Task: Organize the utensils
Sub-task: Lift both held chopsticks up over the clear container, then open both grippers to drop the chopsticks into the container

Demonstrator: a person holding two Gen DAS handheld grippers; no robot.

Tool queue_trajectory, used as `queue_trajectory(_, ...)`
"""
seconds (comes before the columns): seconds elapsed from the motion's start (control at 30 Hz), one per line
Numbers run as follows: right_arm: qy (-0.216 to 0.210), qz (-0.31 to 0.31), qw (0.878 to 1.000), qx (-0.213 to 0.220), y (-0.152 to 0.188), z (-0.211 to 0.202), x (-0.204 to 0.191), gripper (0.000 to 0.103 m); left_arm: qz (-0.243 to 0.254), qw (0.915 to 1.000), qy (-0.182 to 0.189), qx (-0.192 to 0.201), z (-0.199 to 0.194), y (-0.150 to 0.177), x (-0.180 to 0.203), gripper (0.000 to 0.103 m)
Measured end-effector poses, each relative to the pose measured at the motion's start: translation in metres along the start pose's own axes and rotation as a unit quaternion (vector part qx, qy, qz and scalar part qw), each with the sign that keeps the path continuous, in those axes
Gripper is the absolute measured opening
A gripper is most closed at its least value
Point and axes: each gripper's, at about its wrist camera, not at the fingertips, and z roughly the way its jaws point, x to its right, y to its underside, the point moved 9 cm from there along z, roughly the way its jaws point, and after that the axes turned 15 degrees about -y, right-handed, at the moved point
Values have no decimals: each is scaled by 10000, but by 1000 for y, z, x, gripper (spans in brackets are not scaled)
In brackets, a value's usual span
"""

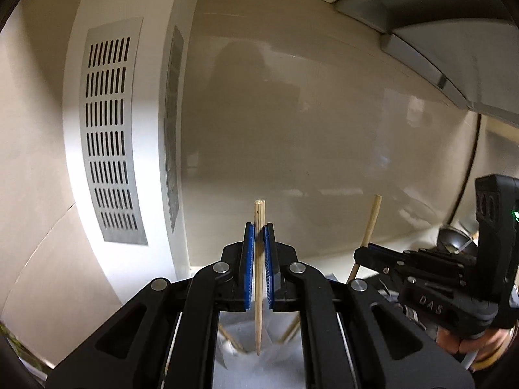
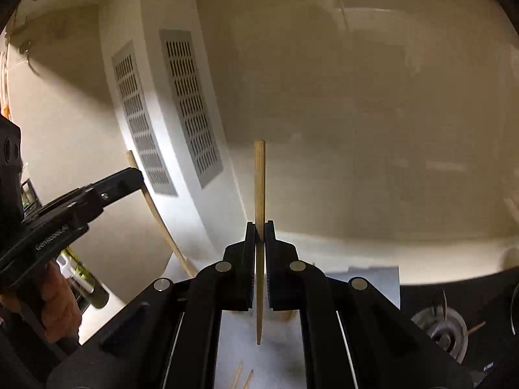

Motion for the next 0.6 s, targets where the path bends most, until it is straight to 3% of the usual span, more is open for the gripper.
queue_trajectory(0.27,111,-76,9998,138,0,28,11,6,-84,9996,-251,-31,37,7,-6,6)
queue_trajectory(0.6,179,31,9998,-108,35,49,28,6,-69,9986,-287,-435,69,46,-9,6)
